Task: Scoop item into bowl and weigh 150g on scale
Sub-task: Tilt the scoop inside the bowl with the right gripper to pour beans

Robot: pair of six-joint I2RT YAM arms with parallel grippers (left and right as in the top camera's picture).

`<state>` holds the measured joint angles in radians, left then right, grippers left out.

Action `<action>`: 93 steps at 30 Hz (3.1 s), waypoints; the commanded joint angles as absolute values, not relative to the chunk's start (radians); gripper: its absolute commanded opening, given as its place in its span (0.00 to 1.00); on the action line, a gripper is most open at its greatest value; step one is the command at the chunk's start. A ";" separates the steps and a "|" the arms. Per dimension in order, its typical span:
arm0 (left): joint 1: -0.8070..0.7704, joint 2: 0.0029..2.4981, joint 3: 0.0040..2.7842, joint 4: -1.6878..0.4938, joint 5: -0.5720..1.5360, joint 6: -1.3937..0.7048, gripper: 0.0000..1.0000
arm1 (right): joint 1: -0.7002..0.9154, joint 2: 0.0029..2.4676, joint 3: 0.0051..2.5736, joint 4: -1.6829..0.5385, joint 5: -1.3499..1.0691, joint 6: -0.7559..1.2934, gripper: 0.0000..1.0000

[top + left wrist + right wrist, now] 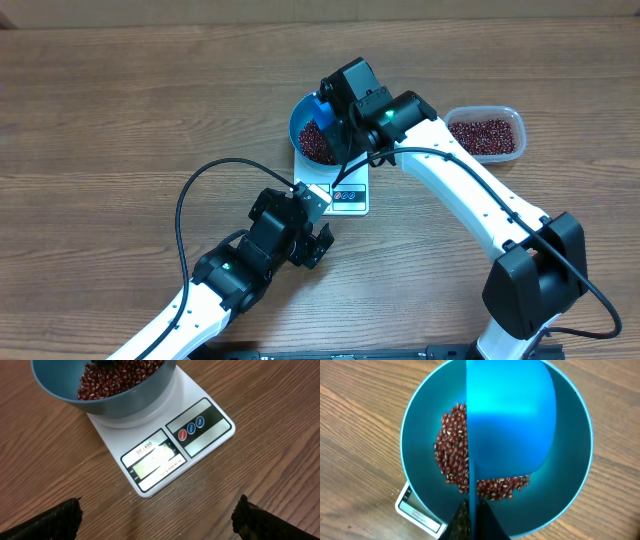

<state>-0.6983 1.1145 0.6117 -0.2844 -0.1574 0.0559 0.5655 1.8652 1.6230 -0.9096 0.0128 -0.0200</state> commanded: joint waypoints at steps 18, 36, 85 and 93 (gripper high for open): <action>-0.694 1.105 0.605 -0.284 -0.157 0.067 1.00 | 0.572 1.933 1.622 -0.945 0.067 -0.102 0.04; -0.694 1.105 0.605 -0.284 -0.157 0.067 1.00 | 0.556 1.929 1.670 -0.956 -0.115 -0.075 0.04; -0.694 1.105 0.605 -0.284 -0.157 0.067 1.00 | 0.526 1.808 1.816 -1.106 0.078 -0.061 0.04; -0.694 1.105 0.605 -0.284 -0.157 0.067 1.00 | 0.526 1.806 1.816 -1.106 0.078 -0.061 0.04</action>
